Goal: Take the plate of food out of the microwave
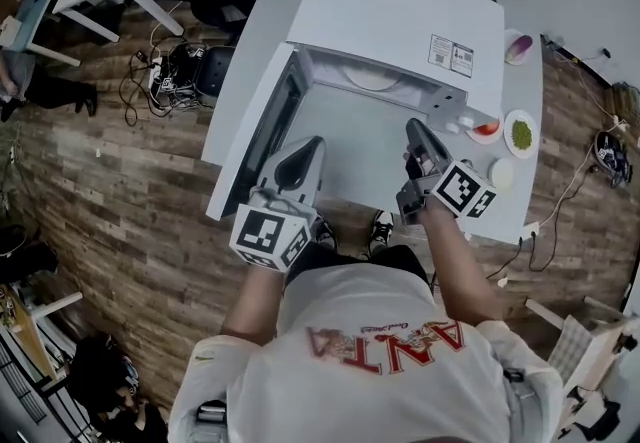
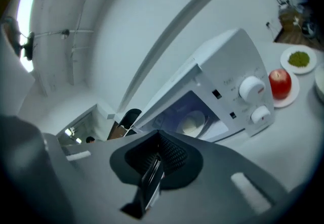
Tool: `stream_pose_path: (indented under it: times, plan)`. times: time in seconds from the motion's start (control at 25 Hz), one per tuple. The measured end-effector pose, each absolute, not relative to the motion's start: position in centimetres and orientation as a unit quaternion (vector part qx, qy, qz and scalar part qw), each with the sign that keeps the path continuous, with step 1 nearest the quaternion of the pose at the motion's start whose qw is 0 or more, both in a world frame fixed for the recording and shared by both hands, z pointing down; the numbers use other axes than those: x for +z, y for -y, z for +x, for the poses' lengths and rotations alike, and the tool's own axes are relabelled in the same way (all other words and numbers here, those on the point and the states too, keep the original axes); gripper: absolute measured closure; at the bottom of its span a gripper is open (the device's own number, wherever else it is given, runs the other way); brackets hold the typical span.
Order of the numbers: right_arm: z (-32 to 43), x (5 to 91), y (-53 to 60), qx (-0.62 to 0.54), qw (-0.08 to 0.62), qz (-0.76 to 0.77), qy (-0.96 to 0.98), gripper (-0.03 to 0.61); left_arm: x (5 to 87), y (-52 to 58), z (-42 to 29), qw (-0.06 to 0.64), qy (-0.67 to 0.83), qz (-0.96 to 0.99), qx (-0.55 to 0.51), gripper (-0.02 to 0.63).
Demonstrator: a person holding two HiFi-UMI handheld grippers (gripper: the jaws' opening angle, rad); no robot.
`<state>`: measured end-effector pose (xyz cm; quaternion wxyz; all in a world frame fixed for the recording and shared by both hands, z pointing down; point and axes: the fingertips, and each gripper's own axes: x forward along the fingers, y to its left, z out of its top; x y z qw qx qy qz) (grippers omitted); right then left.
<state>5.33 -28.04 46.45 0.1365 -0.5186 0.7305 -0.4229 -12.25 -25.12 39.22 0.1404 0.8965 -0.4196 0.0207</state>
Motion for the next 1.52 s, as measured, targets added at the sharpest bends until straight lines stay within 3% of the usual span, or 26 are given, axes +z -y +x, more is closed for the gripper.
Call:
stream_pose_path:
  times: [0.32,0.68,1.52]
  plan:
    - [5.3,53.6,32.1,-0.558,0.238,-0.510,-0.610,0.537,41.3,25.3,-11.6,0.151,0.426,0.891,0.039,0.604]
    - [4.4,58.7,36.3,-0.602,0.306,-0.523,-0.520,0.511,43.1,26.5,-12.0,0.171,0.426,0.887,0.042,0.604]
    - [4.1,62.8,39.3,-0.634,0.314,-0.532,-0.465,0.515,43.9,27.1,-12.3,0.194,0.414,0.889,0.035,0.604]
